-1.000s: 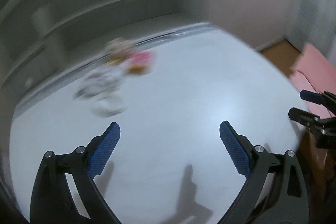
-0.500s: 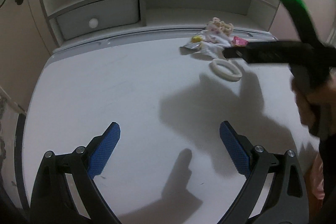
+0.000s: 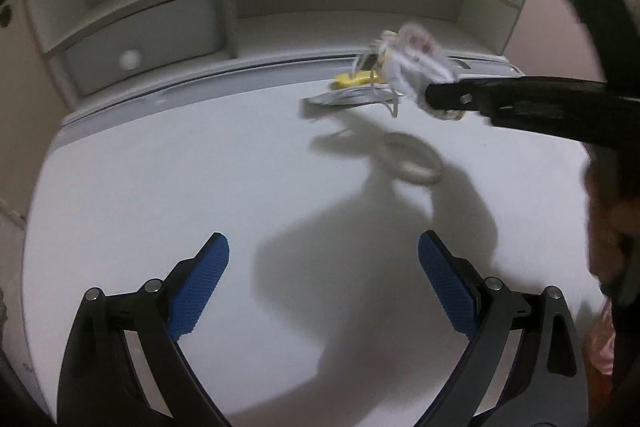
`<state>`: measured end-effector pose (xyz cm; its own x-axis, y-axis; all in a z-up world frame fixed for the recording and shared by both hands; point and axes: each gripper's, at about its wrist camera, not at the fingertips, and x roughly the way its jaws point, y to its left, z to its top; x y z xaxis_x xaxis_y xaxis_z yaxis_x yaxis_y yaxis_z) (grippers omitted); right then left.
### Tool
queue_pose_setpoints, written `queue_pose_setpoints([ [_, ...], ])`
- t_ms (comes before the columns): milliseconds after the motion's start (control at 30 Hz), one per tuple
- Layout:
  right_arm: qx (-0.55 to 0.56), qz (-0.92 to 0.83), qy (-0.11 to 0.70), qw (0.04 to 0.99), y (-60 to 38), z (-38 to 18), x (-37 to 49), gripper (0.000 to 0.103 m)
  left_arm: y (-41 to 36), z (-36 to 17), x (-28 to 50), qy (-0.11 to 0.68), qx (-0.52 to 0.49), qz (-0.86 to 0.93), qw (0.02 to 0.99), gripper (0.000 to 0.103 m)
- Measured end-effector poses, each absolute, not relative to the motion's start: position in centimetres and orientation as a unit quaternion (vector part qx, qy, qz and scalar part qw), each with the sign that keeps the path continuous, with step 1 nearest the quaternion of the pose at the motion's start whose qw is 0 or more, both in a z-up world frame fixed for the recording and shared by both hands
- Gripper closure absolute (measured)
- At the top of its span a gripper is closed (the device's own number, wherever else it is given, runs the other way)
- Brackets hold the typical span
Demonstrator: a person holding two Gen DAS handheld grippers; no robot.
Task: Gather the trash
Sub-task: 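Grasp the white mask with the right tool while the left tool grasps the white tape ring, then carry the mask and tape ring over the black bin and open both tools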
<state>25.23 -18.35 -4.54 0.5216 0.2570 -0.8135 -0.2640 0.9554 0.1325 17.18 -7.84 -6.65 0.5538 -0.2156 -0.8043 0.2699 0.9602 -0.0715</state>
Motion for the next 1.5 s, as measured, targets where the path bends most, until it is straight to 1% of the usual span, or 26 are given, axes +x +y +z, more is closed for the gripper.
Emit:
queue_pose_setpoints([
  [100, 0.010, 0.142, 0.451, 0.881, -20.6, -2.9, 23.4, 0.075, -11.0, -7.1, 19.2, 0.465, 0.023, -0.140, 0.874, 0.010],
  [200, 0.016, 0.126, 0.445, 0.887, -23.0, -2.2, 21.5, 0.075, -13.1, -7.9, 21.2, 0.490, 0.000, -0.099, 0.866, 0.010],
  [267, 0.018, 0.115, 0.445, 0.888, -24.5, -2.3, 20.5, 0.075, -14.3, -8.1, 22.0, 0.495, -0.006, -0.083, 0.865, 0.010],
  [467, 0.028, 0.087, 0.454, 0.886, -28.3, -3.6, 17.3, 0.075, -17.5, -8.4, 23.1, 0.497, 0.020, -0.039, 0.866, 0.010],
  [533, 0.033, 0.080, 0.456, 0.886, -29.4, -4.0, 16.3, 0.075, -17.9, -8.4, 22.9, 0.493, 0.021, -0.030, 0.869, 0.013],
  [567, 0.035, 0.076, 0.458, 0.885, -30.0, -4.2, 15.8, 0.075, -18.0, -8.3, 22.6, 0.486, 0.020, -0.025, 0.873, 0.021],
  [600, 0.039, 0.072, 0.458, 0.885, -30.8, -4.3, 15.0, 0.075, -18.1, -8.1, 22.3, 0.478, 0.020, -0.023, 0.878, 0.033],
  [633, 0.042, 0.070, 0.457, 0.886, -31.4, -4.3, 14.4, 0.075, -18.3, -8.0, 22.0, 0.475, 0.021, -0.023, 0.880, 0.041],
  [667, 0.045, 0.066, 0.456, 0.886, -32.0, -4.4, 13.8, 0.075, -18.4, -7.8, 21.7, 0.470, 0.022, -0.024, 0.882, 0.058],
  [967, 0.085, 0.011, 0.442, 0.893, -38.5, -4.2, 7.7, 0.075, -20.1, -7.1, 18.1, 0.465, 0.025, -0.084, 0.881, 0.059],
  [1100, 0.115, -0.034, 0.436, 0.892, -43.0, -4.4, 3.8, 0.075, -25.0, -5.8, 15.2, 0.450, 0.044, -0.145, 0.880, 0.060],
  [1233, 0.133, -0.092, 0.428, 0.889, -47.5, -5.0, -0.9, 0.075, -32.2, -4.4, 10.7, 0.423, 0.074, -0.231, 0.873, 0.059],
  [1500, 0.199, -0.210, 0.420, 0.860, -57.3, -8.2, -11.8, 0.075, -45.3, -4.5, 0.8, 0.398, 0.126, -0.390, 0.821, 0.059],
])
